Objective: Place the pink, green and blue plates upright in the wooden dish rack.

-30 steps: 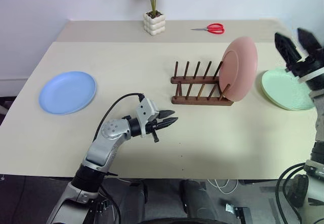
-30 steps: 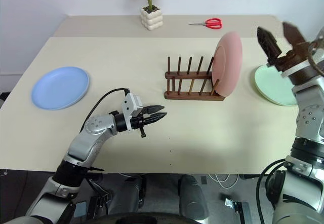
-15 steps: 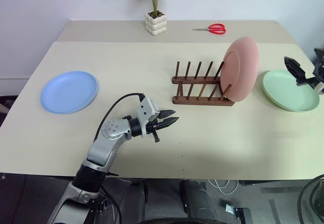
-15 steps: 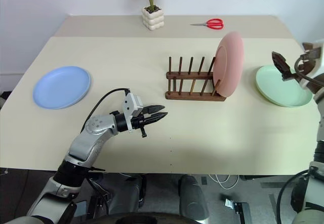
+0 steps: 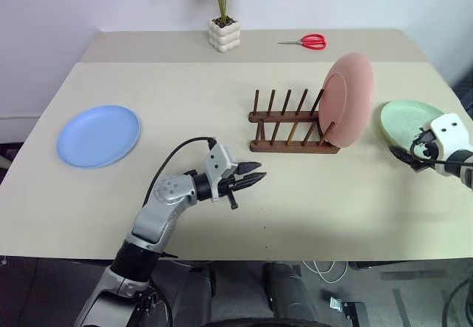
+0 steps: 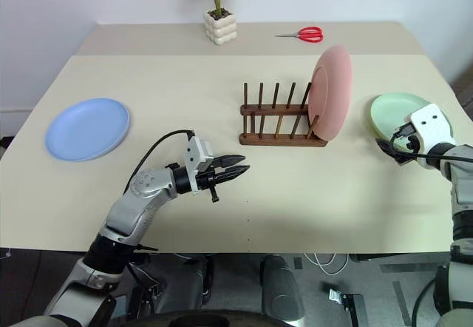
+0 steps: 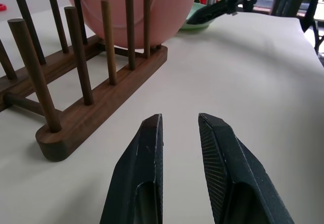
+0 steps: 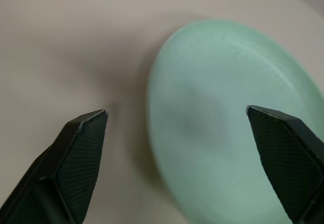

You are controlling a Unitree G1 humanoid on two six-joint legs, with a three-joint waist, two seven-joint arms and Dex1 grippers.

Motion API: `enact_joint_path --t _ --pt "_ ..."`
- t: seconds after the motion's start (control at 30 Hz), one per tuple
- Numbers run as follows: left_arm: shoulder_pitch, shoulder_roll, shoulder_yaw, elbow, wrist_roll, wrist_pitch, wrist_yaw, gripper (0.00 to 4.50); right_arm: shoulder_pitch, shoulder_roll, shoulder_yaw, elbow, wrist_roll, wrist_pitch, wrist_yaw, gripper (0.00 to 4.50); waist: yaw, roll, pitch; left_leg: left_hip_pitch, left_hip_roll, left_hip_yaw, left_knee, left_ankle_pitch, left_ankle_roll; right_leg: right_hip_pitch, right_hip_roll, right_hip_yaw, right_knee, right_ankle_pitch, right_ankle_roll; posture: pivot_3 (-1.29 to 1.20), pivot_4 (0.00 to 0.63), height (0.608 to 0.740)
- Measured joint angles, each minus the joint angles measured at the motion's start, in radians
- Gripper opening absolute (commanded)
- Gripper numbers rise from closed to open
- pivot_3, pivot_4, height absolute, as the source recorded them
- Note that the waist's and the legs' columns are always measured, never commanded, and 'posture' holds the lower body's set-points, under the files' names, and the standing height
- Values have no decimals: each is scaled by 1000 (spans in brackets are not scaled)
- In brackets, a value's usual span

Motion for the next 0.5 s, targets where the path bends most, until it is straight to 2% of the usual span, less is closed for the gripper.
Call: enact_joint_path --t 0.3,0.4,0.5 --pt "1 -9 -3 -13 0 3 2 1103 -95 73 51 204 -82 -142 -78 4475 -8 0 0 2 0 0 0 0 0 2 0 0 0 0 0 0 150 730" --pt "1 -10 -3 -14 0 5 2 1103 -131 84 69 261 -113 -183 -118 3654 -15 -1 0 2 0 0 1 0 0 3 0 0 0 0 0 0 150 730" --pt "1 -11 -3 -14 0 11 2 1103 -148 99 82 306 -139 -218 -156 2117 -17 -1 0 2 0 0 0 0 0 3 0 0 0 0 0 0 150 730"
